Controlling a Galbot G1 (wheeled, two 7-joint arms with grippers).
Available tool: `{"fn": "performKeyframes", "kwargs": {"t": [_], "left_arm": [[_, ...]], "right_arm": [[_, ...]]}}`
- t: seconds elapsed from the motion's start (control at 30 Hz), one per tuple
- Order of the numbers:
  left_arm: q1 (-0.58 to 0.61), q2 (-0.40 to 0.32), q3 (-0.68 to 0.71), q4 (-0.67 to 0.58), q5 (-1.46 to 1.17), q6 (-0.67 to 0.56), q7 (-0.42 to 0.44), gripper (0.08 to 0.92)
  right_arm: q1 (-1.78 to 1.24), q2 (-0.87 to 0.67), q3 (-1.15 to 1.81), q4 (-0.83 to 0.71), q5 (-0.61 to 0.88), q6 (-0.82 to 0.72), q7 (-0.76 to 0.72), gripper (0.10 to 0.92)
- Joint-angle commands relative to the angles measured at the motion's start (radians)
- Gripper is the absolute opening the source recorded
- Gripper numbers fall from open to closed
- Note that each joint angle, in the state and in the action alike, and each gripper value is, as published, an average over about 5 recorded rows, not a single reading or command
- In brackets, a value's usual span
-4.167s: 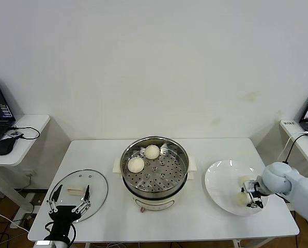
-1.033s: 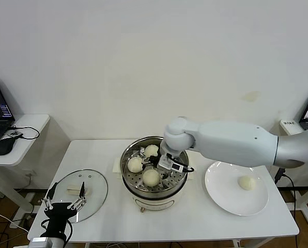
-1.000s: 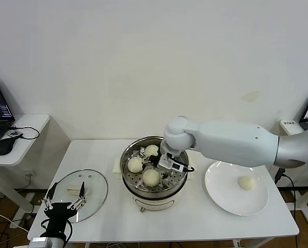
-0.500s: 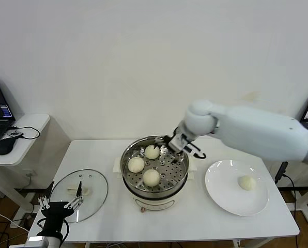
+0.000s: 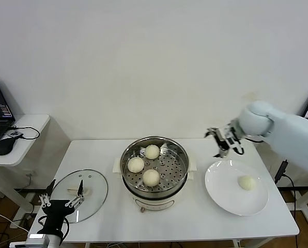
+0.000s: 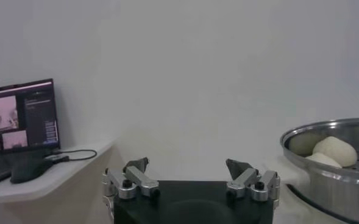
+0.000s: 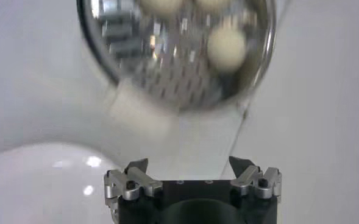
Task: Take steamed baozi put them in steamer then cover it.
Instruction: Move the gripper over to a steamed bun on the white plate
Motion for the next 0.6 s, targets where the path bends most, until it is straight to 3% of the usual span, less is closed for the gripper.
{"fn": "performKeyframes", "kwargs": {"t": [0.03, 0.6], "left_arm": [[0.007, 0.006, 0.001, -0.001, 0.002, 0.001, 0.001, 0.823], [0.013, 0.004, 0.002, 0.001, 0.008, 0.005, 0.001, 0.823]], "right_arm": [[-0.381, -0.110, 0.291, -0.113, -0.147, -0.034, -0.016, 0.823], [-0.536, -0.024, 0.428, -0.267, -0.247, -0.004, -0.033, 0.823]]}}
